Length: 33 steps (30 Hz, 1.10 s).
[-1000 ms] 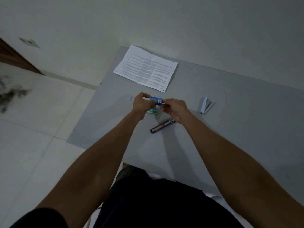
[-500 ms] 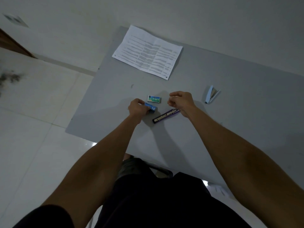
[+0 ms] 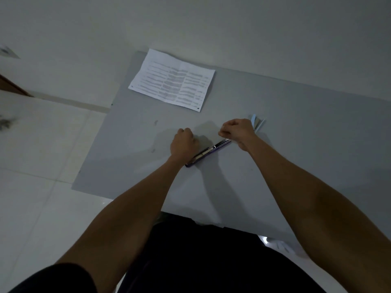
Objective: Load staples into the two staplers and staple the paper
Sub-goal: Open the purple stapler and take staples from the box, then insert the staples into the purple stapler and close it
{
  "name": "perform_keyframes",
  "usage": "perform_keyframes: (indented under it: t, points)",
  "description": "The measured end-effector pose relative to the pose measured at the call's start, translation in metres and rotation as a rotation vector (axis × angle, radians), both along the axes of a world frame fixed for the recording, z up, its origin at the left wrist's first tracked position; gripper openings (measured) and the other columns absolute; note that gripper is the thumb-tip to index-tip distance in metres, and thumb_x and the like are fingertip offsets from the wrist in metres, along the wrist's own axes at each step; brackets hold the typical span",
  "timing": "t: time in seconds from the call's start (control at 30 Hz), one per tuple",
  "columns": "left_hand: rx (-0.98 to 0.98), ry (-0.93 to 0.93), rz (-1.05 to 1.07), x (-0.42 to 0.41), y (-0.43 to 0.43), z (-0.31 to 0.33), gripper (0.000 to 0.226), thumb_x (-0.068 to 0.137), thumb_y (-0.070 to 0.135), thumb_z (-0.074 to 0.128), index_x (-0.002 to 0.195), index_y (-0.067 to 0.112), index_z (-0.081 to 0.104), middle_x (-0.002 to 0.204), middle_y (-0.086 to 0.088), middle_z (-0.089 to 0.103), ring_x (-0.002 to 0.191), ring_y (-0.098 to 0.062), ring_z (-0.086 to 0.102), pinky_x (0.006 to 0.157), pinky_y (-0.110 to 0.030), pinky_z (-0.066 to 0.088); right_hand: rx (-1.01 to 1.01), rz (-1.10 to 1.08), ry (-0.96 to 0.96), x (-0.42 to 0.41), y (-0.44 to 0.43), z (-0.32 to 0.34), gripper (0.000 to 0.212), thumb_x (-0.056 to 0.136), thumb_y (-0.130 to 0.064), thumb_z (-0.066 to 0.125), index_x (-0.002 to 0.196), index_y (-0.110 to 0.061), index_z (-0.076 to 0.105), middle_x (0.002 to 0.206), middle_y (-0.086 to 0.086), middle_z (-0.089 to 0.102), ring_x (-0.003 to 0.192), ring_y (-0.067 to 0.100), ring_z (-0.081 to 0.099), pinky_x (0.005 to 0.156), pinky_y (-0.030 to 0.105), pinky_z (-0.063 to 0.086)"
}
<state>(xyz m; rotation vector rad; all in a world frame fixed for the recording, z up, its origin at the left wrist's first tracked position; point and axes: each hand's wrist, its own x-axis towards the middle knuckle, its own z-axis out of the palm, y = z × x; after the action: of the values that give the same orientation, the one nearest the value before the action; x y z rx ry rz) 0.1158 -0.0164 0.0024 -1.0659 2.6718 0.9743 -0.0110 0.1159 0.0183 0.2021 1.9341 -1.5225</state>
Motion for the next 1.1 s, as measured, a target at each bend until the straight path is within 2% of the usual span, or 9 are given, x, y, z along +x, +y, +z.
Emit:
perform_keyframes:
  t: [0.13, 0.2, 0.27, 0.4, 0.5, 0.67, 0.77, 0.93, 1.1]
  points:
    - [-0.059, -0.125, -0.388, -0.012, 0.023, -0.005, 0.04, 0.085, 0.044, 0.06, 0.104, 0.009, 0.057, 0.105, -0.011, 0.059, 0.097, -0.03, 0.058, 0.077, -0.039, 0.047, 0.027, 0.011, 0.0, -0.006, 0.013, 0.005, 0.015, 0.078, 0.007, 0.07, 0.07, -0.003, 0.062, 0.07, 0.011, 0.064, 0.059, 0.021, 0.062, 0.061, 0.024, 0.057]
    - [-0.129, -0.169, -0.48, -0.013, 0.027, -0.01, 0.042, 0.084, 0.045, 0.064, 0.107, 0.01, 0.055, 0.109, -0.012, 0.06, 0.098, -0.031, 0.059, 0.079, -0.04, 0.048, 0.029, 0.012, 0.001, -0.01, 0.02, 0.005, 0.017, 0.079, 0.006, 0.07, 0.069, -0.004, 0.061, 0.068, 0.011, 0.061, 0.057, 0.019, 0.059, 0.054, 0.021, 0.055]
    - [-0.156, -0.166, -0.5, -0.015, 0.026, -0.015, 0.036, 0.085, 0.039, 0.063, 0.107, 0.011, 0.056, 0.11, -0.012, 0.06, 0.099, -0.03, 0.059, 0.079, -0.04, 0.048, 0.024, 0.0, -0.003, -0.014, 0.028, 0.004, 0.018, 0.079, 0.008, 0.069, 0.068, -0.003, 0.06, 0.069, 0.012, 0.061, 0.058, 0.019, 0.059, 0.053, 0.02, 0.056]
    - [-0.138, -0.102, -0.519, -0.019, 0.023, -0.016, 0.024, 0.088, 0.026, 0.058, 0.105, 0.009, 0.06, 0.108, -0.014, 0.063, 0.098, -0.031, 0.059, 0.077, -0.038, 0.047, -0.002, -0.017, -0.036, -0.021, 0.039, 0.005, 0.012, 0.08, 0.009, 0.068, 0.074, 0.002, 0.06, 0.08, 0.015, 0.066, 0.069, 0.023, 0.067, 0.068, 0.027, 0.06]
    - [-0.109, -0.021, -0.505, -0.026, 0.02, -0.01, 0.023, 0.084, 0.023, 0.062, 0.101, 0.008, 0.065, 0.102, -0.017, 0.064, 0.095, -0.032, 0.06, 0.077, -0.036, 0.046, -0.04, 0.051, -0.017, -0.021, 0.04, 0.009, 0.008, 0.081, 0.008, 0.067, 0.081, 0.005, 0.061, 0.081, 0.016, 0.066, 0.07, 0.023, 0.067, 0.071, 0.027, 0.061]
    - [-0.102, 0.117, -0.515, -0.044, 0.005, 0.01, 0.026, 0.081, 0.021, 0.066, 0.104, 0.009, 0.067, 0.097, -0.02, 0.061, 0.089, -0.035, 0.058, 0.072, -0.032, 0.039, 0.006, 0.178, 0.234, -0.022, 0.046, 0.021, 0.006, 0.084, 0.001, 0.067, 0.089, 0.004, 0.067, 0.075, 0.016, 0.066, 0.062, 0.02, 0.066, 0.057, 0.023, 0.057]
    - [-0.092, 0.162, -0.54, -0.053, -0.003, 0.021, 0.027, 0.081, 0.021, 0.067, 0.106, 0.01, 0.067, 0.095, -0.018, 0.059, 0.088, -0.035, 0.058, 0.073, -0.032, 0.04, 0.113, 0.227, 0.44, -0.028, 0.05, 0.024, 0.007, 0.085, -0.009, 0.068, 0.087, -0.004, 0.071, 0.072, 0.004, 0.067, 0.059, 0.013, 0.06, 0.05, 0.02, 0.048]
    - [-0.096, 0.183, -0.574, -0.068, -0.009, 0.041, 0.03, 0.081, 0.02, 0.067, 0.109, 0.009, 0.068, 0.097, -0.019, 0.063, 0.088, -0.032, 0.059, 0.075, -0.029, 0.04, 0.231, 0.313, 0.651, -0.036, 0.044, 0.025, 0.01, 0.083, -0.016, 0.07, 0.089, -0.01, 0.075, 0.089, 0.004, 0.062, 0.076, 0.013, 0.056, 0.069, 0.021, 0.042]
    - [-0.062, 0.202, -0.592, -0.074, -0.017, 0.052, 0.03, 0.078, 0.021, 0.068, 0.106, 0.01, 0.07, 0.092, -0.015, 0.068, 0.084, -0.029, 0.063, 0.077, -0.036, 0.051, 0.211, 0.32, 0.681, -0.038, 0.041, 0.025, 0.01, 0.083, -0.015, 0.07, 0.09, -0.012, 0.075, 0.092, 0.005, 0.057, 0.079, 0.014, 0.055, 0.07, 0.013, 0.041]
